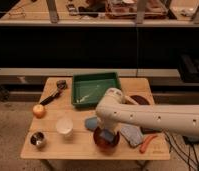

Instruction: Wipe red bowl with sponge

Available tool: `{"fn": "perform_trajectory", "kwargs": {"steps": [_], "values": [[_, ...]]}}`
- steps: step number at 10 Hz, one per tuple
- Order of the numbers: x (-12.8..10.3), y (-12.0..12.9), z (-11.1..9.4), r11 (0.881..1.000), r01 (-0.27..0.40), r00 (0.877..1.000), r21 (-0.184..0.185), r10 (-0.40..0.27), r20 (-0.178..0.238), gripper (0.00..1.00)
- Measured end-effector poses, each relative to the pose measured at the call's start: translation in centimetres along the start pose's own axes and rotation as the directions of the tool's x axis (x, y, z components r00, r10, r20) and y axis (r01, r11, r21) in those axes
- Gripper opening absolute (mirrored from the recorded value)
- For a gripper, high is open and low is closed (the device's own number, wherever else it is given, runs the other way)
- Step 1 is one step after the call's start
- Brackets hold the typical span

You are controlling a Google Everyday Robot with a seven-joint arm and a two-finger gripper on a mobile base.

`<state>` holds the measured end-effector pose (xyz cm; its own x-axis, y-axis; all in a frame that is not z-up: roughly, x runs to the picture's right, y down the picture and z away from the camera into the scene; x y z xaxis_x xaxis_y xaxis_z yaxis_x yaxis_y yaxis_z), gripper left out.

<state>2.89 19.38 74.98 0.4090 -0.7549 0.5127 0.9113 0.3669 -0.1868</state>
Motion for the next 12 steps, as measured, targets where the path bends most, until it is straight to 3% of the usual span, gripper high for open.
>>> {"fn": "perform_trajectory", "kwargs": {"steps": [5,9,12], "values": [[-1.5,-3.0,-0.6,0.995,0.084,0.996,0.049,-0.085,0.017,0.0],[-4.6,-2.0,-1.5,0.99,0.141,0.988,0.03,-0.143,0.055,0.0],[-5.5,0.2,-2.4,0.991,0.131,0.99,0.004,-0.131,0.06,0.0]]}}
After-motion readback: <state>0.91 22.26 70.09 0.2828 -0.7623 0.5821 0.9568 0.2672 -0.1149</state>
